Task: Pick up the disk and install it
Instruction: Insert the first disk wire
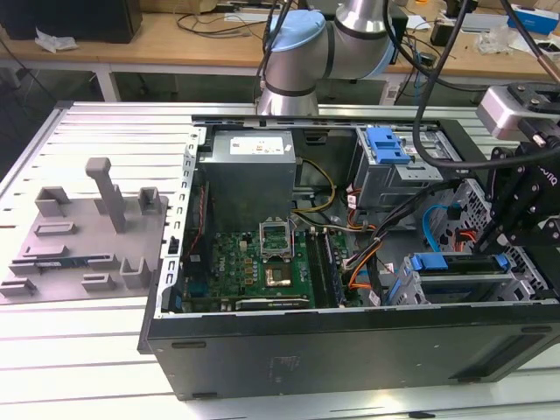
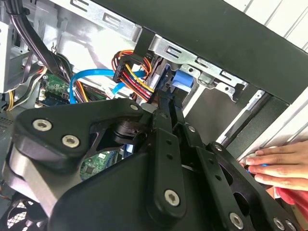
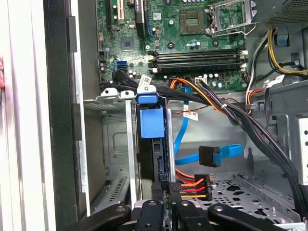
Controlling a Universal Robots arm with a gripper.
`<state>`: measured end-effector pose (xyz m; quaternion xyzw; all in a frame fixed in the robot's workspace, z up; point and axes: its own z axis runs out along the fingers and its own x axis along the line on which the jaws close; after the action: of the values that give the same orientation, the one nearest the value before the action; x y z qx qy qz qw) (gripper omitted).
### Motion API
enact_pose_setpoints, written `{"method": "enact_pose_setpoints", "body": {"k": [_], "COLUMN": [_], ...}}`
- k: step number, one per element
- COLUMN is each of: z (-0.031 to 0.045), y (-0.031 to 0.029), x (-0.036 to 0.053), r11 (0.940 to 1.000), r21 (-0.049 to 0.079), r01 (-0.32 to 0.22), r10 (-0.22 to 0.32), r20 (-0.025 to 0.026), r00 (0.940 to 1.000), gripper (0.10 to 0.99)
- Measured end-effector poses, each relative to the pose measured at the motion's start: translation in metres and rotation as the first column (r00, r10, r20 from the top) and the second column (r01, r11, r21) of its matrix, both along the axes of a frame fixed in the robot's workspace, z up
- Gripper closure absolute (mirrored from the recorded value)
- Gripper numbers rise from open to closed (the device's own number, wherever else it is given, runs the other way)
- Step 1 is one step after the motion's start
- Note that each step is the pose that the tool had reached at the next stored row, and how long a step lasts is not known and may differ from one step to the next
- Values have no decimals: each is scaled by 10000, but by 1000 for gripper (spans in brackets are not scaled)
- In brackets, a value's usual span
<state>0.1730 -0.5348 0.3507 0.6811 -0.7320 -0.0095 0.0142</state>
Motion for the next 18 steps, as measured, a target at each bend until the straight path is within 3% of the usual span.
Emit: {"method": "enact_pose_setpoints", "body": {"k": [18], "z": [-1], "y": [29], "x": [-2], "r11": [9998], "r21": [2], "r01": [-206], "r10": [206], "r20": [7], "r00": [9998], "gripper": [918]}}
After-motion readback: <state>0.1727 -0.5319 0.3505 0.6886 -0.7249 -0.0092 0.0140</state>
